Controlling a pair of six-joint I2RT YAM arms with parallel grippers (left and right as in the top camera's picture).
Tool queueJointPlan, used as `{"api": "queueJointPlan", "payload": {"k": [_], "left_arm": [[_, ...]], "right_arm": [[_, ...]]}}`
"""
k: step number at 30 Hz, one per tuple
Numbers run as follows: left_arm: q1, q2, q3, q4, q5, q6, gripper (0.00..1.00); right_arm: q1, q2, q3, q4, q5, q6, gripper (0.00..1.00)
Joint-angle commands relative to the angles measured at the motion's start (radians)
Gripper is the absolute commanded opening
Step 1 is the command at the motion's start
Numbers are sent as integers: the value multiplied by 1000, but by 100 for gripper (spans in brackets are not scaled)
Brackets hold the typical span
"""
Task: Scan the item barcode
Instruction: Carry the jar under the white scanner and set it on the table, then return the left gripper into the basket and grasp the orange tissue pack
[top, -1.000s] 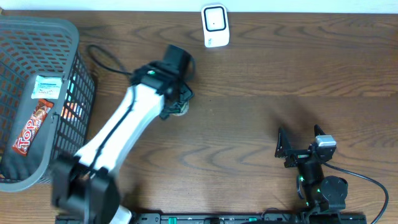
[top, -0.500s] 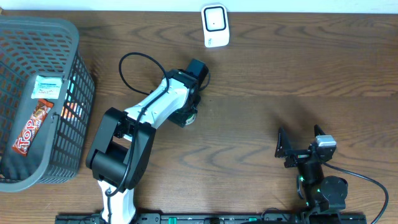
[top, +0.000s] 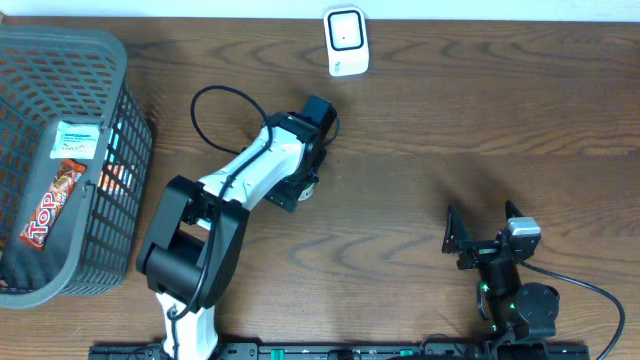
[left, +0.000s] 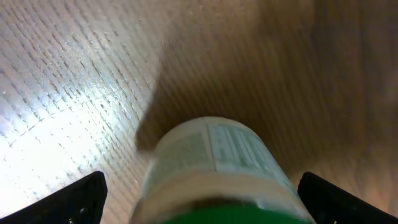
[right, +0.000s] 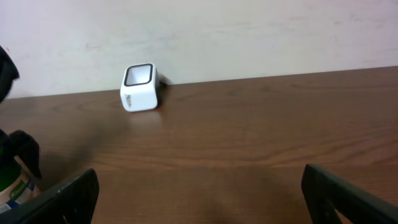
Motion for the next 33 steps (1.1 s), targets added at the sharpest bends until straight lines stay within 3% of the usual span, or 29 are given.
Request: {"api": "queueJointPlan", "payload": {"k": [1,4,7,10,17,22,27,33], "left_arm": [[10,-117,87,-5,-19,156,98],[21,-214,159,-11,-11,293,98],[55,-364,238,-13,-32,557,98],[124,-480,257,-21,-50,658,98],[477,-705,258,-179,-109,686,98],[760,-732,256,-319,-120,686,98],[880,-653,248,-369,-121,686,98],[949,-467,248,-314,-121,686,98]], "right_arm": [[6,-5,-2,-4,2,11,99],[6,-5,-2,-4,2,11,99],[6,-5,-2,-4,2,11,99],[6,-5,-2,-4,2,11,99],[6,-5,-2,-4,2,11,99],[6,-5,-2,-4,2,11,99],[6,-5,-2,-4,2,11,99],[6,-5,-2,-4,2,11,99]]}}
